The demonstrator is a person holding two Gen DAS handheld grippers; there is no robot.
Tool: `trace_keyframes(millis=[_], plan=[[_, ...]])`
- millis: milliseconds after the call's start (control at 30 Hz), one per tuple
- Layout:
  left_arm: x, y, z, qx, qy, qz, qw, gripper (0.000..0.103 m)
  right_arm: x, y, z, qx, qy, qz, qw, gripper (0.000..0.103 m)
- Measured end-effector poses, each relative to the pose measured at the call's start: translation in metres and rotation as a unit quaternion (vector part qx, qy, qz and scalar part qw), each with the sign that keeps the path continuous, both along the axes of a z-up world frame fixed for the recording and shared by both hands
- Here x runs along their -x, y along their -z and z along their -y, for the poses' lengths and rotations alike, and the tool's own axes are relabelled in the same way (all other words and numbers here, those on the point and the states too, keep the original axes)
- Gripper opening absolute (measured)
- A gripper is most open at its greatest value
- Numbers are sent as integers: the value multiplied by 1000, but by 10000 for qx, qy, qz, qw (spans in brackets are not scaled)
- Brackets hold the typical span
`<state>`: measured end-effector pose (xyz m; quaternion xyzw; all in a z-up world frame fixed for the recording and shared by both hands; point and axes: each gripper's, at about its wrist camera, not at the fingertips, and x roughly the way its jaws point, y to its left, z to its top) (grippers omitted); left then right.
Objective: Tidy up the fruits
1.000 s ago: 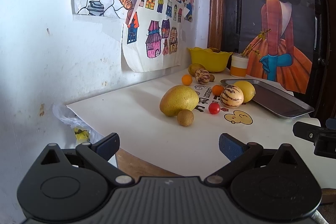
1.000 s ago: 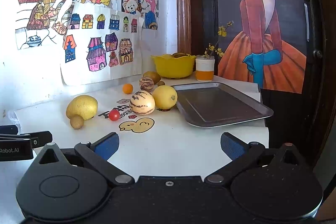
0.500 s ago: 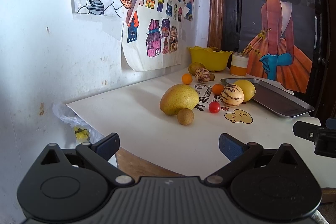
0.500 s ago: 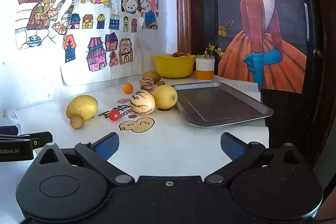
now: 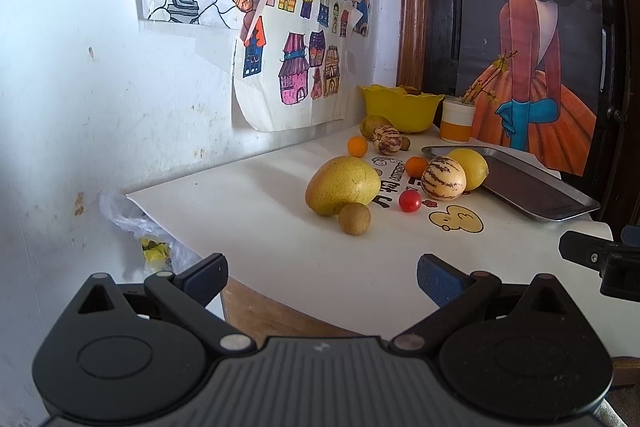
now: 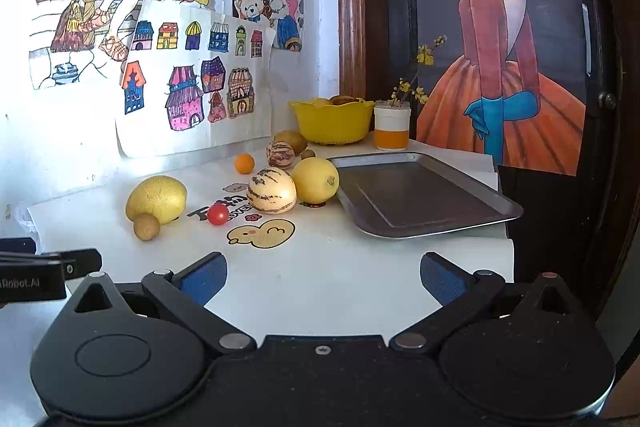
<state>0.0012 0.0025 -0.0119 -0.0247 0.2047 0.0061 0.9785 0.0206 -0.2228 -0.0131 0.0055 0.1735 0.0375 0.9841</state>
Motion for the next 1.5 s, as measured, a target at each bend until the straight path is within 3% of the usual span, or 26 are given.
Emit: trace_keyframes(millis=[167,467,733,967,1233,1500], plan=[[-12,-4,-1,-14,-9,-98,10000,103,-7,-2,2,116,-98,-57,9999,103],[-51,-11,1,-59,207,-322,9993,103,-51,-26,8,182,-846,-445,9953,103],[-77,-10,8,-113,385,-463,9981,102,-115,-42,7,-922,-1778,-1455,9689,103],[-87,-6,13,-171,530,-586,9967,100,-147,-39,-22,-836,-2136,-1618,9598,101],[-88,-4,14,-233,577,-435,9971,86,-175,-26,-42,-691,-2110,-1846,9574,87],[-95,-4,12,-176,644,-544,9963,59,-194,-17,-55,-632,-2258,-1979,9518,67]])
